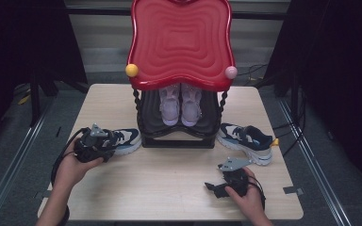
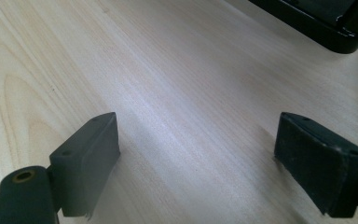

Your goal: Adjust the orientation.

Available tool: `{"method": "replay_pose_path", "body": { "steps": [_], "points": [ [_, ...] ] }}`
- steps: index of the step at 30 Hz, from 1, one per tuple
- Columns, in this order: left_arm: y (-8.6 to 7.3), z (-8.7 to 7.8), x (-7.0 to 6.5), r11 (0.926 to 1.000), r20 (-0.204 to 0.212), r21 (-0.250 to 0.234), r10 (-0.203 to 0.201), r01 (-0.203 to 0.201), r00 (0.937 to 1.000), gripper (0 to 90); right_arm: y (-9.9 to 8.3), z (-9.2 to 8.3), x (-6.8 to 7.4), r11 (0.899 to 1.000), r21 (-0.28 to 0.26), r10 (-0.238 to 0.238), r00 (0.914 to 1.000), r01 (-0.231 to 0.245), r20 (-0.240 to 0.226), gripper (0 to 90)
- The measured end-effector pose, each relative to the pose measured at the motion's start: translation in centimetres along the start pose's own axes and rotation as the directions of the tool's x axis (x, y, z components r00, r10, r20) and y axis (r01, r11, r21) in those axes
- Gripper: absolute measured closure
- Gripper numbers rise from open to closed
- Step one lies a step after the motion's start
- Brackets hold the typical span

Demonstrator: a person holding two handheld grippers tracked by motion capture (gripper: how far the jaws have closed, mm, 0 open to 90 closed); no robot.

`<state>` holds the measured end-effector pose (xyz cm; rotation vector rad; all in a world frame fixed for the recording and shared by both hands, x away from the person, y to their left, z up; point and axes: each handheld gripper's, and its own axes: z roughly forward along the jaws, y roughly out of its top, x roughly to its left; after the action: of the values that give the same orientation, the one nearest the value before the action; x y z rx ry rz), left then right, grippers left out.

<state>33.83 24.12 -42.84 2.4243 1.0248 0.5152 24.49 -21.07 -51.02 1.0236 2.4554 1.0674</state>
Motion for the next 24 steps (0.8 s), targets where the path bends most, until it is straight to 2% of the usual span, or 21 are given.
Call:
{"method": "replay_pose_path", "body": {
  "steps": [1,4,7,10,13,16,17,18,20,21,22,23,24],
  "points": [
    [0.04,-0.02,0.05,0.9998,-0.011,0.0,-0.022,0.022,0.9997,55.0,0.0,0.0,0.0,1.0,0.0,0.0,1.0,0.0,0.0,13.3],
    [0.15,-0.34,0.58,0.9985,0.008,0.022,-0.05,0.05,0.9987,69.1,0.0,0.0,0.0,1.0,0.0,0.0,1.0,0.0,0.0,13.3],
    [0.22,-0.52,0.52,0.9975,0.025,0.04,-0.06,0.059,0.9979,74.6,0.0,0.0,0.0,1.0,0.0,0.0,1.0,0.0,0.0,13.3],
    [0.28,-0.57,0.36,0.9964,0.021,0.036,-0.078,0.077,0.9967,79.4,0.0,0.0,0.0,1.0,0.0,0.0,1.0,0.0,0.0,13.3],
    [0.25,-0.26,0.26,0.9901,-0.005,-0.003,-0.14,0.14,0.9901,81.5,0.0,0.0,0.0,1.0,0.0,0.0,1.0,0.0,0.0,13.3],
    [0.35,0.15,0.38,0.9801,-0.02,-0.033,-0.196,0.196,0.9803,82.2,0.0,0.02,-0.02,1.0,-0.002,-0.002,1.0,0.002,-0.001,13.3],
    [0.42,0.23,0.36,0.9789,-0.022,-0.035,-0.202,0.201,0.9791,82.2,0.0,0.01,-0.02,1.0,-0.002,-0.002,1.0,0.002,-0.001,13.3],
    [0.51,0.28,0.24,0.9747,-0.014,-0.035,-0.221,0.221,0.9751,82.1,0.0,0.01,-0.02,1.0,-0.002,-0.002,1.0,0.002,-0.001,13.3],
    [0.54,0.17,0.15,0.9736,-0.001,-0.032,-0.226,0.226,0.9741,80.3,0.0,0.01,-0.02,1.0,-0.002,-0.002,1.0,0.002,-0.001,13.3],
    [0.51,0.09,0.11,0.9765,0.003,-0.033,-0.213,0.213,0.9771,77.7,0.0,0.01,-0.02,1.0,-0.002,-0.002,1.0,0.002,-0.001,13.3],
    [0.51,0.09,0.11,0.9765,0.003,-0.033,-0.213,0.213,0.9771,72.1,0.0,0.01,-0.02,1.0,-0.002,-0.002,1.0,0.002,-0.001,13.3],
    [0.41,-0.28,-0.02,0.9783,-0.021,-0.06,-0.2,0.198,0.9796,64.5,0.0,0.0,-0.02,1.0,0.0,-0.002,1.0,0.002,-0.002,13.3],
    [0.33,-0.46,0.05,0.9791,-0.018,-0.065,-0.194,0.193,0.9808,60.4,0.0,0.0,-0.03,1.0,0.0,-0.002,1.0,0.002,-0.003,13.2]
  ]
}}
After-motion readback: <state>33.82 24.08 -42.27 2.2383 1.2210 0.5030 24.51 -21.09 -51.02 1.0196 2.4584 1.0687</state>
